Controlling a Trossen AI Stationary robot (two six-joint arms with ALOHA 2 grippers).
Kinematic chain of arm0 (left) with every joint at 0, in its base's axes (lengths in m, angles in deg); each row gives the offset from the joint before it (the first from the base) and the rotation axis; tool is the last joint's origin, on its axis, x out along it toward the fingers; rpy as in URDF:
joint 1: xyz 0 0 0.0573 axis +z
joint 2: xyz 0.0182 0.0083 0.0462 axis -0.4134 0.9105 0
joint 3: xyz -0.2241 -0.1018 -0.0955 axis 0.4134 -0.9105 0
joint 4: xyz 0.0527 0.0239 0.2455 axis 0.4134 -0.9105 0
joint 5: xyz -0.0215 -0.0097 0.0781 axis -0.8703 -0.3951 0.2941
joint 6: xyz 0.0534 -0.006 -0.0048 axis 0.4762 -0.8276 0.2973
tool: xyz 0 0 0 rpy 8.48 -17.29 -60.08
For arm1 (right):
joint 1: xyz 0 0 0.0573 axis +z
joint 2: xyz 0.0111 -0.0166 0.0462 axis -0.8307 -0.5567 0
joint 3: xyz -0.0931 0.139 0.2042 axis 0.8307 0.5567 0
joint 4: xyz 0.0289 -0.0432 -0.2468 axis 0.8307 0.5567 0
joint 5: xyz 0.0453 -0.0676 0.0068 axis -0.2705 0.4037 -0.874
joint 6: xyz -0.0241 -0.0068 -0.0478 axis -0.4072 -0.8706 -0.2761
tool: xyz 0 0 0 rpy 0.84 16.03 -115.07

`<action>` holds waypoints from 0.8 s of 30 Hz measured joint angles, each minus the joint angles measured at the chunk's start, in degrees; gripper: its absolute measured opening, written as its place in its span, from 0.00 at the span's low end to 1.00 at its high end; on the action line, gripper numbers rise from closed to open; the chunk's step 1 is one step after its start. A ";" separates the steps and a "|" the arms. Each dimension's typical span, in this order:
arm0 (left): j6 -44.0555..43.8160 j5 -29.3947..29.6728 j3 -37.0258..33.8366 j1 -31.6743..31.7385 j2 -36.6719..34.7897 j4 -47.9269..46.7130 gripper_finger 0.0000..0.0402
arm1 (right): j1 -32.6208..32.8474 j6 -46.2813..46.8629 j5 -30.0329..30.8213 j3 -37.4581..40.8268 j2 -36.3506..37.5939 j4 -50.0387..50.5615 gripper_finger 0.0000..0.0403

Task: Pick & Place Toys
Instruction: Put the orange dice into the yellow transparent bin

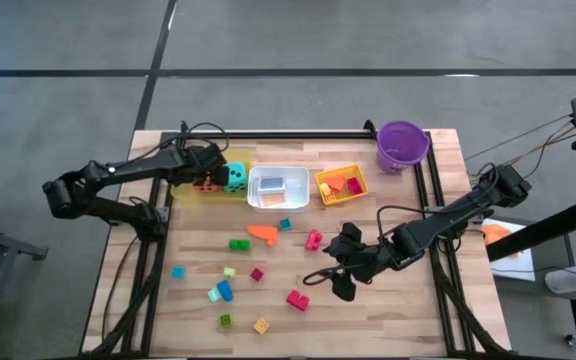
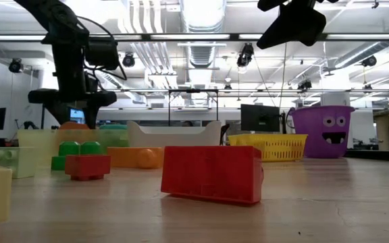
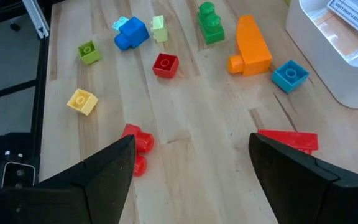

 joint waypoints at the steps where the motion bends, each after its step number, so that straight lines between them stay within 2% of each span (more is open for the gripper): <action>1: -0.16 -0.03 -0.04 0.06 0.00 0.00 0.68 | 0.00 0.00 0.01 -0.01 0.00 0.01 0.77; 9: 0.34 -1.03 -0.04 0.11 0.01 -0.22 0.68 | 0.00 0.00 0.01 -0.02 0.01 0.01 0.77; 11: 0.20 -1.22 -0.04 0.11 0.05 -0.23 0.75 | 0.00 0.00 0.02 -0.02 0.00 0.01 0.77; 14: -0.30 -1.93 -0.13 0.11 0.11 -0.48 0.91 | 0.00 -0.02 0.02 -0.02 0.02 0.01 0.77; 16: -0.24 -2.17 -0.26 0.11 0.20 -0.70 0.96 | 0.00 -0.01 0.02 -0.02 0.00 0.01 0.77; 24: 0.18 -2.34 -0.24 0.11 0.21 -0.67 0.86 | 0.00 -0.04 0.02 -0.02 0.01 0.03 0.77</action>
